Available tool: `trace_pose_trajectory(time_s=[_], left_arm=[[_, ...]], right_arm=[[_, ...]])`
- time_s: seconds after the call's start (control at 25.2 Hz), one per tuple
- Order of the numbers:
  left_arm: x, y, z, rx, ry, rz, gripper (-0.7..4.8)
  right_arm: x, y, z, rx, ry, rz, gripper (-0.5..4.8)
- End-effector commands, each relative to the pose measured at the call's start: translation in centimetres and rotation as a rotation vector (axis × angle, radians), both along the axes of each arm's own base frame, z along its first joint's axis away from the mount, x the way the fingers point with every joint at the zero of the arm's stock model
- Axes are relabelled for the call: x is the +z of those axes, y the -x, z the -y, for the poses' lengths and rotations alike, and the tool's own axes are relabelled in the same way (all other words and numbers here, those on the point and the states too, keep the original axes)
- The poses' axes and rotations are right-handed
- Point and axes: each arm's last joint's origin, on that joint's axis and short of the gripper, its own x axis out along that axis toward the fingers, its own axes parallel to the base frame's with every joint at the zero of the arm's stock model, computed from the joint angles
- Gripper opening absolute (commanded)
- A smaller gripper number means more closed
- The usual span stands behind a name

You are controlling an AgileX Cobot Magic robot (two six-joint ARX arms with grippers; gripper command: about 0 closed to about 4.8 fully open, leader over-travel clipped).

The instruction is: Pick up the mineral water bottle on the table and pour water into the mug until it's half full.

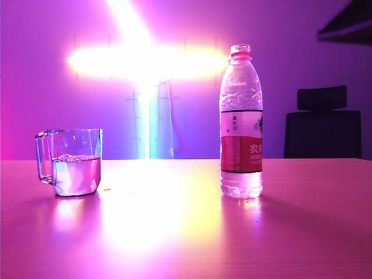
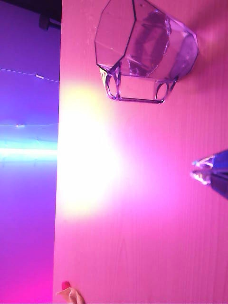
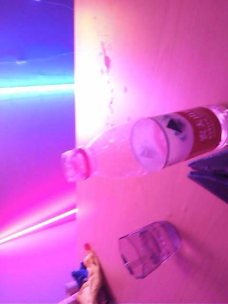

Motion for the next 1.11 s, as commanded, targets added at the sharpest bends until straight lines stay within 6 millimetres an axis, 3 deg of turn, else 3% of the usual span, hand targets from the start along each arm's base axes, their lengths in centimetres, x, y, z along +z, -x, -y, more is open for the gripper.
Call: trace_pose_trajectory(time_s=[0.04,0.44,0.56,0.75,0.99,1.11], left_arm=[[0.3,0.0,0.0,-0.004,-0.004,0.016,-0.02],[0.3,0.0,0.0,-0.004,-0.004,0.016,-0.02],[0.3,0.0,0.0,-0.004,-0.004,0.016,-0.02],[0.2,0.0,0.0,-0.008,-0.003,0.016,-0.02],[0.2,0.0,0.0,-0.008,-0.003,0.016,-0.02],[0.2,0.0,0.0,-0.007,-0.004,0.016,-0.02]], right_arm=[[0.5,0.2,0.1,0.0,-0.019,0.033,-0.01],[0.1,0.2,0.1,-0.012,0.014,0.006,-0.01],[0.0,0.2,0.6,-0.127,0.075,0.01,-0.01],[-0.4,1.5,3.1,-0.304,0.07,0.016,-0.01],[-2.3,2.1,5.0,-0.387,0.053,0.052,-0.01],[-4.4,2.3,5.8,-0.403,0.052,0.062,-0.01]])
